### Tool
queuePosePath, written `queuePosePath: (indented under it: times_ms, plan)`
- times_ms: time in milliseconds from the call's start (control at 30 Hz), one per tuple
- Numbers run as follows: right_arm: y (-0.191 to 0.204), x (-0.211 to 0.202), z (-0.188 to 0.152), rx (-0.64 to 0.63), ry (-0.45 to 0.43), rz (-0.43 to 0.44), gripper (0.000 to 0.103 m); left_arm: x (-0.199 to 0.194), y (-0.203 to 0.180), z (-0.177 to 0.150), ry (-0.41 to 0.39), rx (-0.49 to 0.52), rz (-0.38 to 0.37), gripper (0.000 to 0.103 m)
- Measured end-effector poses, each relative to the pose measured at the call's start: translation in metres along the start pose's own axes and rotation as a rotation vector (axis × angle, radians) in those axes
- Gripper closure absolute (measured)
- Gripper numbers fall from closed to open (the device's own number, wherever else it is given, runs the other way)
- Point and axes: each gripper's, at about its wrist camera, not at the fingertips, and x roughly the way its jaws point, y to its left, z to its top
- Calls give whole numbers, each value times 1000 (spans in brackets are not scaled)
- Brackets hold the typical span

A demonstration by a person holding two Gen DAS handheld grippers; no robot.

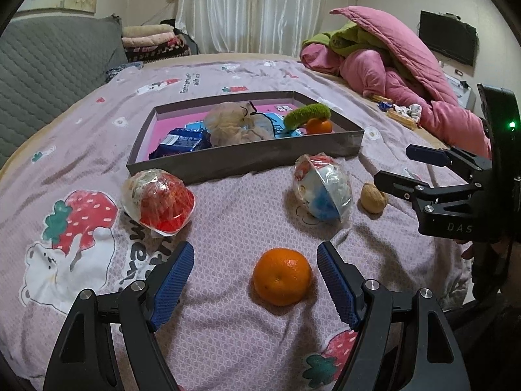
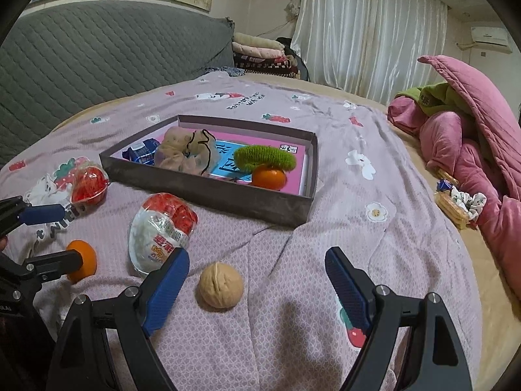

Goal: Organize objects
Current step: 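Move the left gripper to the mandarin orange while the right gripper approaches the walnut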

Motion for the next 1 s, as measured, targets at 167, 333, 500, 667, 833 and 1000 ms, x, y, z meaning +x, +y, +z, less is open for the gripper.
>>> queuePosePath:
  times_ms: [167, 333, 500, 667, 833, 1000]
  plan:
    - [3, 5, -1, -14, 23, 11, 18, 5, -1, -1, 24, 0, -6, 24]
    - [6, 11, -5, -26, 52, 20, 18, 10, 1, -2, 44, -11, -11, 24]
    - [7, 16, -8, -23, 79, 37, 18, 15, 3, -3, 68, -28, -25, 24]
    - [10, 20, -10, -39, 92, 29, 18, 19, 3, -2, 77, -35, -24, 24]
    - [9, 22, -11, -31, 102, 39, 18, 24, 2, -4, 94, -36, -28, 24]
    - [9, 23, -12, -25, 110, 48, 20, 27, 3, -3, 97, -56, -33, 24]
